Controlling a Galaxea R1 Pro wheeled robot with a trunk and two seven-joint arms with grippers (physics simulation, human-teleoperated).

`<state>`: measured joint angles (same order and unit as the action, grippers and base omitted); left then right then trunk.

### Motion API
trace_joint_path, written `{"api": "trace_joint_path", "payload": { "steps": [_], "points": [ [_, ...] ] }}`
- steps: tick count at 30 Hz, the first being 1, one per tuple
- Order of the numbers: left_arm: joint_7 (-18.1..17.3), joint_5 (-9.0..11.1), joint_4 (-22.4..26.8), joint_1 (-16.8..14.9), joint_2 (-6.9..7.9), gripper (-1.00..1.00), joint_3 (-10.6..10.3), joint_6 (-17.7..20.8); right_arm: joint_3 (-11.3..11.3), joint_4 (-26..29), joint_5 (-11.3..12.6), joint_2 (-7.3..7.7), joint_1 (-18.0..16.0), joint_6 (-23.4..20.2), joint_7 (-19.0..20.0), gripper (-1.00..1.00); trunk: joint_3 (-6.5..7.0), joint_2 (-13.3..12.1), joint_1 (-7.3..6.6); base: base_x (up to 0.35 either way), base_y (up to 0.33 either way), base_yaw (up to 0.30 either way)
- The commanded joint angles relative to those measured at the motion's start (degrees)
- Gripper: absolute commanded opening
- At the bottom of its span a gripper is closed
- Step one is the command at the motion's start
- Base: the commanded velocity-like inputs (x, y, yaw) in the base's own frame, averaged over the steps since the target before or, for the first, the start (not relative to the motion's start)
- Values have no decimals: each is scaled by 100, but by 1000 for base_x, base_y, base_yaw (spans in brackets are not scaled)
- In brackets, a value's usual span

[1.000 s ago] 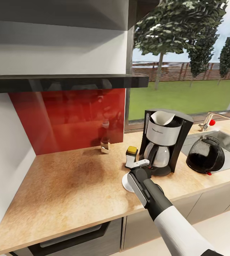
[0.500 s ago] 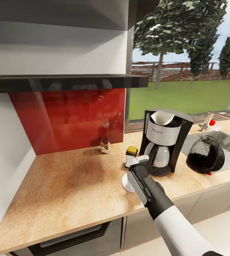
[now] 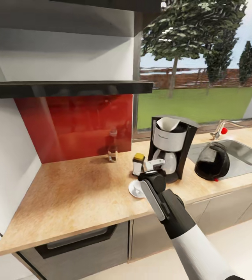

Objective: Set up a coffee station on the kitchen countertop: keep the coffee maker on the countertop, move the bottle of coffee from the kitchen shelf to the counter next to the coffee maker, place a paper coffee filter on top of the coffee maker, put the saucer next to the coffee maker with the coffee cup on the saucer, and place the electric kettle next to the coffee maker.

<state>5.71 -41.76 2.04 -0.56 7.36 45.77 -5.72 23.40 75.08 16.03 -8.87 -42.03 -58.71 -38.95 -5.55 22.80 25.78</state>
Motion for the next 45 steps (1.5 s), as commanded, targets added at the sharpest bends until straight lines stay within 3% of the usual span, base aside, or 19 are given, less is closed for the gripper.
{"api": "trace_joint_path", "payload": {
  "steps": [1, 10, 17, 30, 39, 40, 43, 45],
  "points": [
    [27, -60, -11, -6, 2, 100, 40, -26, 4, 4, 58, 4, -7, -16, -60, 100, -13, 13, 0, -293, -167, -149],
    [27, -52, -4, -6, 2, 100, 38, -26, -10, -105, 51, 34, -7, -18, -51, 100, -13, 13, 0, -76, -27, -280],
    [18, -52, 6, -6, 10, 100, 68, -54, -28, -1172, 49, 145, 1, -14, -60, 100, -13, 13, 0, -261, -82, -282],
    [16, -52, 7, -6, 2, 100, 64, -58, -24, -2352, 74, 147, 69, 137, -44, 100, -13, 13, 0, -205, -2, -32],
    [15, -81, 7, -6, -4, 100, 54, -103, -10, -3934, 76, 89, 236, 1225, 62, 100, -13, 13, 0, -3, 0, 0],
    [13, -79, 7, -7, -10, 100, 54, -118, -7, -4336, 76, 64, 313, 1626, 405, 100, -13, 13, 0, 0, 0, 0],
    [12, -72, 10, -12, -18, 100, 52, -132, -10, -4870, 76, 55, 360, 2151, 1037, 100, -13, 13, 0, 0, 0, 0],
    [11, -66, 13, -13, -22, 100, 53, -153, -11, -5428, 76, 54, 371, 2735, 1488, 100, -13, 13, 0, 0, 0, 0]
  ]
}}
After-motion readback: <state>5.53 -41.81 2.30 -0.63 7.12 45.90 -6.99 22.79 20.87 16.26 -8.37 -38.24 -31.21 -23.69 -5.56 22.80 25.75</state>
